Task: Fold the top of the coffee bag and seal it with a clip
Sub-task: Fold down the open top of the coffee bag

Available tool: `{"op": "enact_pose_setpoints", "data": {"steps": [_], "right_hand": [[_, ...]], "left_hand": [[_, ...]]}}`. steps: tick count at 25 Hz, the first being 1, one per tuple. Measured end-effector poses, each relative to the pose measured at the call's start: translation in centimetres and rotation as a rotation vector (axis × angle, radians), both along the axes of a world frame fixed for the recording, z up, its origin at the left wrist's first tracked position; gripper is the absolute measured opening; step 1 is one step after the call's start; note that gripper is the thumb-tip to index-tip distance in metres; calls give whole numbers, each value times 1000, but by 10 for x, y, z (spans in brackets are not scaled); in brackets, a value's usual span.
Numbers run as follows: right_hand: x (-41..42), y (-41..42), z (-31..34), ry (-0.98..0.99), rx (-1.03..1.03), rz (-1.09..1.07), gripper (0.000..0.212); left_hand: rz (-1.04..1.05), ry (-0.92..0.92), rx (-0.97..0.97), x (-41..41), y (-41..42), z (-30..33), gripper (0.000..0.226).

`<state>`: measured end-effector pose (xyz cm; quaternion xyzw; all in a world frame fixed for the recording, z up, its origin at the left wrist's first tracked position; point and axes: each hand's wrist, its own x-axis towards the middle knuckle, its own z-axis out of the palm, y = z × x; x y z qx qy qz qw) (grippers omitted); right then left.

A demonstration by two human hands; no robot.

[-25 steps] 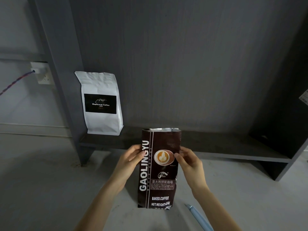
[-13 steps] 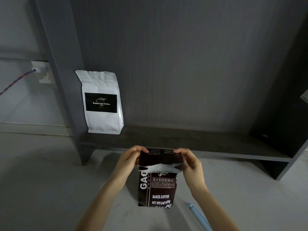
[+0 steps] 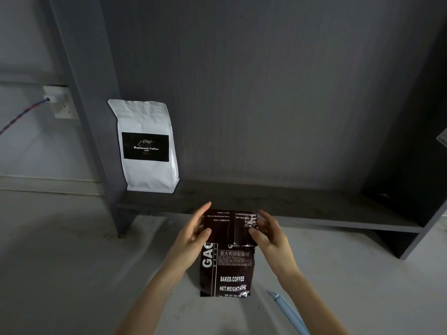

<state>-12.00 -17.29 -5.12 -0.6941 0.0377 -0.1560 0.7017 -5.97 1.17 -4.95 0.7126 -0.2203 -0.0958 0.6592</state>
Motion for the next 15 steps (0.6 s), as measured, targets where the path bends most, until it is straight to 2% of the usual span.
{"op": "enact_pose_setpoints", "data": {"steps": [3, 6, 7, 12, 15], "right_hand": [[1, -2, -6, 54, -80, 12, 28], [4, -3, -12, 71, -99, -32, 27], [5, -2, -15, 81, -89, -49, 27], [8, 0, -22, 95, -72, -177, 13], [9, 2, -26, 98, -53, -199, 12]], "left_hand": [[48, 50, -31, -1, -2, -9, 53], [109, 33, 3, -4, -2, -19, 21], [129, 35, 8, -5, -1, -23, 17], [217, 4, -16, 1, -3, -35, 14], [269, -26, -38, 2, -8, -40, 13]]}}
